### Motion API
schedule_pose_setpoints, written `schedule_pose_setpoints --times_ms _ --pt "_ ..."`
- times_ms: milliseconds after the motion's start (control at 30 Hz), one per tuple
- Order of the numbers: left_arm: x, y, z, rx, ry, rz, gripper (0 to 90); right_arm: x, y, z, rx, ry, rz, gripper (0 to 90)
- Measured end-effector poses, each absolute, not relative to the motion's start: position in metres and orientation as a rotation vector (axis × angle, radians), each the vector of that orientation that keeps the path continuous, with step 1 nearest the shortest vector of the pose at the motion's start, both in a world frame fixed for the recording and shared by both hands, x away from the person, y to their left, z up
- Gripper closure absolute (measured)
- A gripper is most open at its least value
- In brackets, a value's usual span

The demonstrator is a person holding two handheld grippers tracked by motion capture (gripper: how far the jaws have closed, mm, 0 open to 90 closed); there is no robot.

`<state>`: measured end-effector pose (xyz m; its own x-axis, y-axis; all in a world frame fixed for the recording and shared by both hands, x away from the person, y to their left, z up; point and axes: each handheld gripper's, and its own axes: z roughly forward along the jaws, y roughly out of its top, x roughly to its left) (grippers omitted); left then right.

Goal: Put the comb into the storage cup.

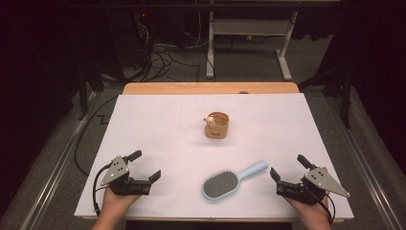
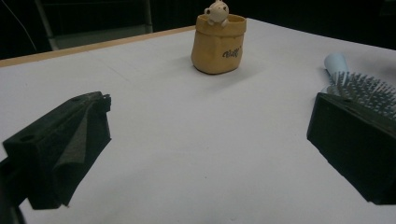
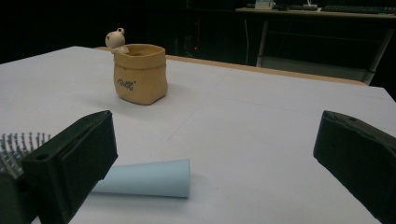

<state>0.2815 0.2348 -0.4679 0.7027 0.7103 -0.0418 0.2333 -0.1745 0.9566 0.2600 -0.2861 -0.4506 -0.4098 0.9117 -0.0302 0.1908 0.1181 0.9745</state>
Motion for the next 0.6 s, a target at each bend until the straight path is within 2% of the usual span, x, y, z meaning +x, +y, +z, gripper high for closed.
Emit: schedule_pose_setpoints --times_ms 467,600 --pt "0.282 0.2372 -0.4658 1.717 0.776 0.442 1.7 0.2598 -0.2853 -0.4504 1.07 1.723 1.336 0.2" --pt "0.2805 0.2372 -0.463 1.703 0.758 0.502 1.7 0.2602 -0.2852 -0.4503 1.068 1.727 1.334 0.2"
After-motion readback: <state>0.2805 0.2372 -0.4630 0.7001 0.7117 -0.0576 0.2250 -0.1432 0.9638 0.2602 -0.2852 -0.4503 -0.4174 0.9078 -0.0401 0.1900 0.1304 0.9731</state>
